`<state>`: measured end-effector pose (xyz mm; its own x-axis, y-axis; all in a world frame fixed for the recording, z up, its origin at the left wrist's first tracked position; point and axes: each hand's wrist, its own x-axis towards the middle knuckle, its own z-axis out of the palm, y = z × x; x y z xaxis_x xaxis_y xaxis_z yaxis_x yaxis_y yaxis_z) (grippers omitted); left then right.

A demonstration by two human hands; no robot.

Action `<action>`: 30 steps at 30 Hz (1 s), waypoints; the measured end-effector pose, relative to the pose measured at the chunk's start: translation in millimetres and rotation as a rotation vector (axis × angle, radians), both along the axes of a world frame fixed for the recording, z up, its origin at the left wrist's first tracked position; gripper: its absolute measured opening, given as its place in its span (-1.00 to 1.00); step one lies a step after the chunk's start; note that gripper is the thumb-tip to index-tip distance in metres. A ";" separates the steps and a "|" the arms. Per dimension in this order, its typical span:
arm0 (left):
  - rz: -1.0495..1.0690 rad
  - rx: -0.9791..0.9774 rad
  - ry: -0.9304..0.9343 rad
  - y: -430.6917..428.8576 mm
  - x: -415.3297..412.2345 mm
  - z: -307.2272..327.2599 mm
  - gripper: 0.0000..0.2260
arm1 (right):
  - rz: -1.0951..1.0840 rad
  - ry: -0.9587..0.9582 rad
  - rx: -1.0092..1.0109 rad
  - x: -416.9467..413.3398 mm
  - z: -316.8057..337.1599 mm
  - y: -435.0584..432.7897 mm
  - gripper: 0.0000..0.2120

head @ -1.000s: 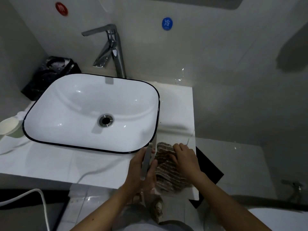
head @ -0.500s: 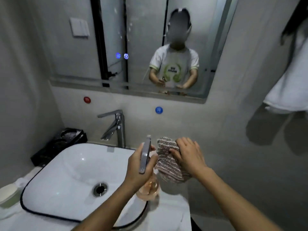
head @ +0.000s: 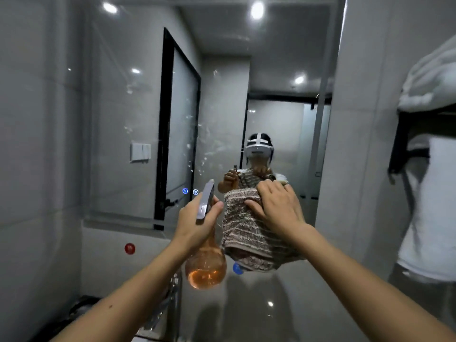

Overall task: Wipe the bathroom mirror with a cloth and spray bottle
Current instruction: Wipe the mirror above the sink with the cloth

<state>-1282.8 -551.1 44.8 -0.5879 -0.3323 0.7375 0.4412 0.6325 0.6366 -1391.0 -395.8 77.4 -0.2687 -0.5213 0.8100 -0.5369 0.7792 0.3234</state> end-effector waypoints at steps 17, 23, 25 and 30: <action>-0.135 -0.035 0.004 -138.5 -22.7 63.1 -0.82 | -0.119 0.051 -0.153 -2.1 67.2 -124.4 -0.56; -0.202 0.071 -0.039 -139.8 -49.8 67.9 -0.79 | -0.132 0.002 -0.136 -20.0 70.5 -130.2 -0.58; -0.208 0.116 -0.030 -137.0 -61.7 69.6 -0.74 | -0.127 -0.003 -0.128 -30.9 72.3 -131.0 -0.58; -0.189 0.109 -0.013 -136.4 -95.7 75.5 -0.85 | -0.186 -0.015 -0.126 -73.8 92.9 -140.0 -0.54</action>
